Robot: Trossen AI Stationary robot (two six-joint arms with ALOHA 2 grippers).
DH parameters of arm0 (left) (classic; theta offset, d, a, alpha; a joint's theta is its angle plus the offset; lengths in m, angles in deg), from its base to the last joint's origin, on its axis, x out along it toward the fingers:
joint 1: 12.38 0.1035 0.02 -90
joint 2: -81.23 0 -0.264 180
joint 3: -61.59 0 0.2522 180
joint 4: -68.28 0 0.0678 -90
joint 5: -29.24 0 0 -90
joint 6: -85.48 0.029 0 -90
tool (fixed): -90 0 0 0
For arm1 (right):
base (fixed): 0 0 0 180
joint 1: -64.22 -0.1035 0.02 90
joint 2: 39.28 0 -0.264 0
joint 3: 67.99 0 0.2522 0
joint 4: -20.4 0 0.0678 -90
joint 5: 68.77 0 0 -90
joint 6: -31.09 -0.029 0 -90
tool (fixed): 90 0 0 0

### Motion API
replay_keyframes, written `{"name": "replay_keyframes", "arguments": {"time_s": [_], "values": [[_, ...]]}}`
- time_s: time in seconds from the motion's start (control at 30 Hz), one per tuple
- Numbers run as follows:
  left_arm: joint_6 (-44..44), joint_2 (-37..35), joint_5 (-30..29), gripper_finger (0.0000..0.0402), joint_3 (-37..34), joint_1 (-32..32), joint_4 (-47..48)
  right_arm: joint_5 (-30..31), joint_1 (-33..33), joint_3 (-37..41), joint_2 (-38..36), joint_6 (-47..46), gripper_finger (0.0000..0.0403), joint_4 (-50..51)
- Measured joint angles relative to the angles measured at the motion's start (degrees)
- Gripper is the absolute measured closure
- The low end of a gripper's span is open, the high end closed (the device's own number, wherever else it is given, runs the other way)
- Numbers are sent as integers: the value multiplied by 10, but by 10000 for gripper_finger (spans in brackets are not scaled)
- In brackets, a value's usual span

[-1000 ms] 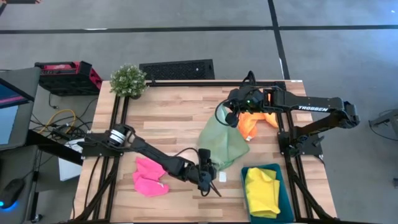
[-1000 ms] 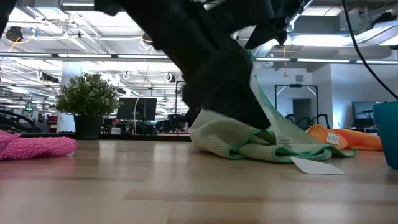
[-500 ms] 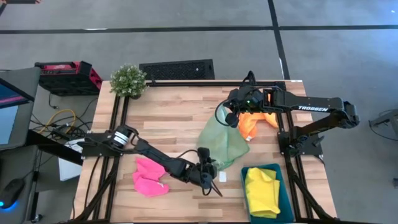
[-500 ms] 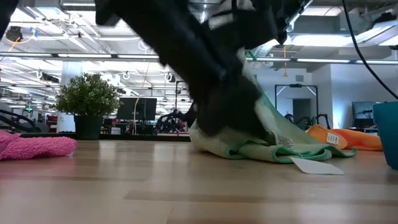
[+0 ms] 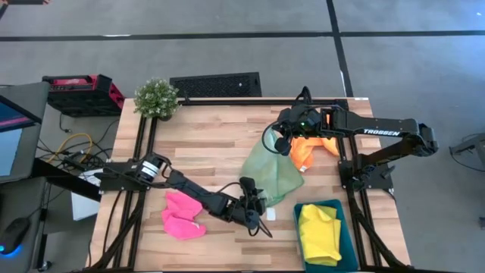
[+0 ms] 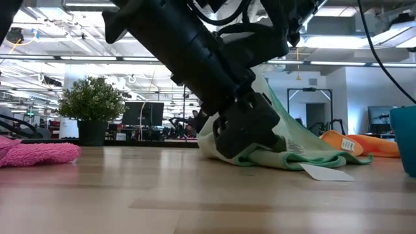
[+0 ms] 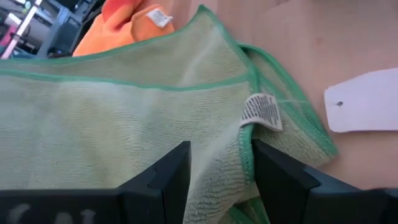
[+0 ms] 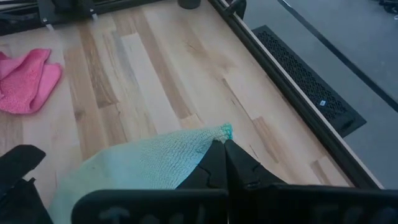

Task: Fold microfiber towels
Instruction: Fold the green microfiber towel

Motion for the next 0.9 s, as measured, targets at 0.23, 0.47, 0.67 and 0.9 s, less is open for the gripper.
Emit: {"name": "replay_keyframes", "arguments": {"time_s": [0.23, 0.47, 0.67, 0.9], "values": [[-4, 0, 2, 326, 0, 2, 1, 0, 0, 0, 0, 0, 401, 0], [13, -4, 5, 396, 0, 1, 15, 0, 0, 0, 0, 13, 400, 0], [-1, -49, -5, 399, 0, 1, 69, 0, 12, 0, -17, 15, 400, 10], [-26, -139, -30, 400, 0, 3, 162, 0, 26, 0, -59, 18, 400, 64]]}}
